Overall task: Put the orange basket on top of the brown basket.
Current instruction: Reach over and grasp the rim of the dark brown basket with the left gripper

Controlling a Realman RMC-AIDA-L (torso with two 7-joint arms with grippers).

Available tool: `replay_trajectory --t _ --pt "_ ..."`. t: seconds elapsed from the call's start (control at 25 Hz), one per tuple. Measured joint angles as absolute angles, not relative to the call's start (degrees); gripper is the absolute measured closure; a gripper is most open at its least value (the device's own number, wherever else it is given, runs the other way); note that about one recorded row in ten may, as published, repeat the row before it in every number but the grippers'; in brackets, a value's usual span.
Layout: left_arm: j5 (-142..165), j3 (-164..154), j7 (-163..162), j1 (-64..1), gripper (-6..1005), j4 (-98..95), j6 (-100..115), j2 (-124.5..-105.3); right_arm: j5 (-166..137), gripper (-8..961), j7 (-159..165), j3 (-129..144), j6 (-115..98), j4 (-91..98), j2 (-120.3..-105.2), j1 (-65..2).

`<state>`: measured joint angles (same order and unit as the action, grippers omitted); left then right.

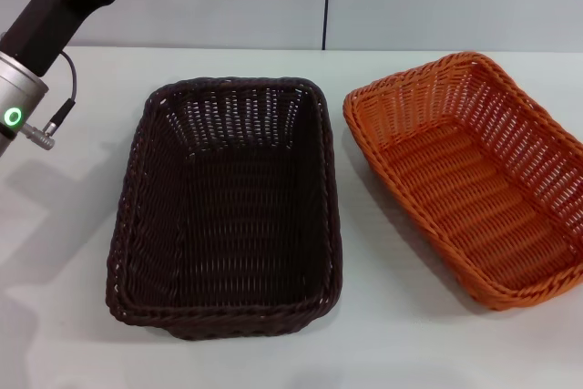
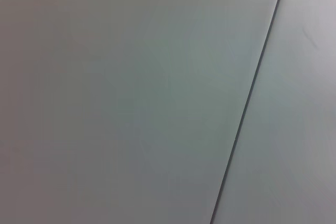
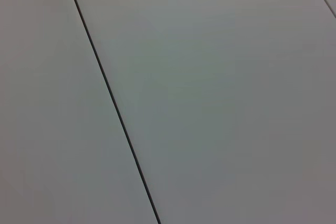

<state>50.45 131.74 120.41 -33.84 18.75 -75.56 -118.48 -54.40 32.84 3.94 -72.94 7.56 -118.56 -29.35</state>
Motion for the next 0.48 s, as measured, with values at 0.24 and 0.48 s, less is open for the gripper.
replay_trajectory --t 0.24,0.48 --pt "50.45 131.75 120.41 -33.84 138 18.67 -75.59 -118.48 -54.40 288 32.84 3.87 -72.94 7.56 -118.56 -29.35" --pt "50.45 131.74 120.41 -34.05 146 18.42 -75.59 -118.47 -54.40 288 32.86 3.86 -72.95 7.56 -118.56 -29.40"
